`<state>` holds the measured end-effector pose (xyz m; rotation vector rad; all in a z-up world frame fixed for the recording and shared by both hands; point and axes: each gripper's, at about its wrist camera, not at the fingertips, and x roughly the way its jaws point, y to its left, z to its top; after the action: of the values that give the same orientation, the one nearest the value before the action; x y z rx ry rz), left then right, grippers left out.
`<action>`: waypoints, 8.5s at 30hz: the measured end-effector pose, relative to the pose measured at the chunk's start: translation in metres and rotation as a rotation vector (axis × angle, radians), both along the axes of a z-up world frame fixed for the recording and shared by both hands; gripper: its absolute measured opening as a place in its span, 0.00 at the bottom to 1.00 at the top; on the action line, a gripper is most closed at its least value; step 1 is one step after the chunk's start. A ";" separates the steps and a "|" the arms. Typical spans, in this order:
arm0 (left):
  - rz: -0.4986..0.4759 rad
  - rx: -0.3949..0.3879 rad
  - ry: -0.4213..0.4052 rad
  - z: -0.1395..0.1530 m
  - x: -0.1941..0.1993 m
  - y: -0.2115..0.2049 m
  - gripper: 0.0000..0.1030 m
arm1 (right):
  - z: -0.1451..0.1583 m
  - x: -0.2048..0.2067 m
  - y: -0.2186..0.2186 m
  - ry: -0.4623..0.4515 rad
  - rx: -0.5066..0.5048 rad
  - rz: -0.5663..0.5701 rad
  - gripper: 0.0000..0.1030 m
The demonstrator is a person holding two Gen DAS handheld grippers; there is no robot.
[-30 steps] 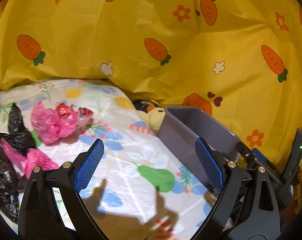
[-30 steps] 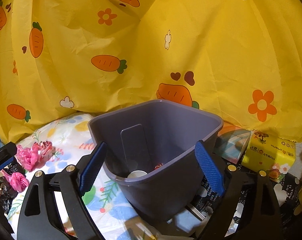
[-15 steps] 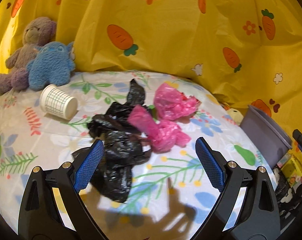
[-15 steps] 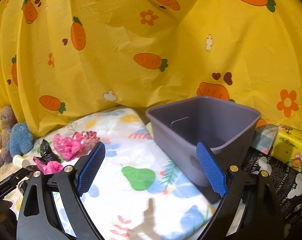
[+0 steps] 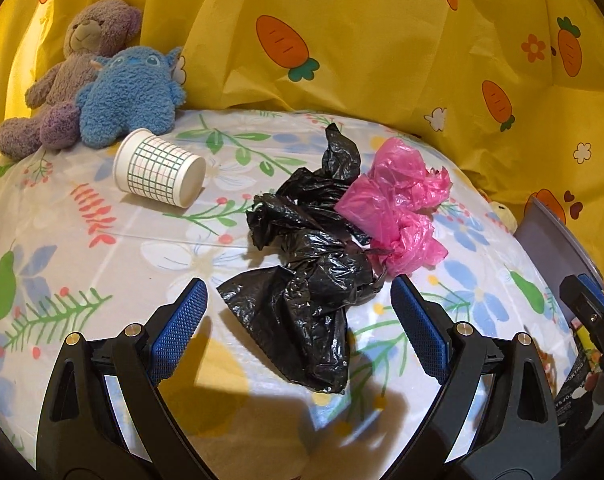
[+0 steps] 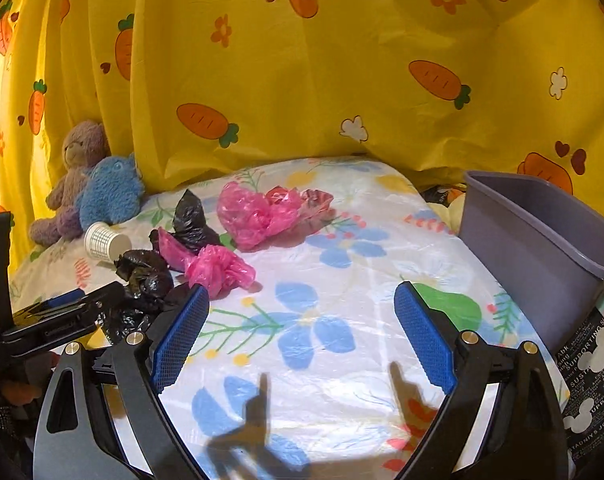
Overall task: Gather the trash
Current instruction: 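Move both tools back toward the black and pink bags on the table, then grasp the black plastic bag with left tool, then grasp the pink plastic bag with right tool while left tool holds the black bag, then carry both bags over the gray bin and open both tools, then move both tools back toward the remaining black bag and green-grid cup, then grasp the black bag with right tool while left tool grasps the green-grid cup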
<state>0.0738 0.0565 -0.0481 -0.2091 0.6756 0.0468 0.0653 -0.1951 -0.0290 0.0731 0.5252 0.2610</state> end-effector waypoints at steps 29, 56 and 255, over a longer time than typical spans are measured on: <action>0.031 -0.127 -0.041 0.021 -0.009 0.030 0.14 | -0.022 0.078 0.107 0.157 -0.117 0.177 0.86; 0.028 -0.132 -0.092 0.034 -0.019 0.031 0.14 | -0.027 0.061 0.079 0.158 -0.087 0.199 0.28; 0.372 -0.174 0.040 0.004 0.066 0.140 0.90 | -0.014 0.127 0.159 0.143 -0.117 0.323 0.25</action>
<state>0.1398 0.1969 -0.0437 -0.5007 0.6740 0.3500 0.1925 -0.0366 -0.0434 -0.1094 0.6941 0.5427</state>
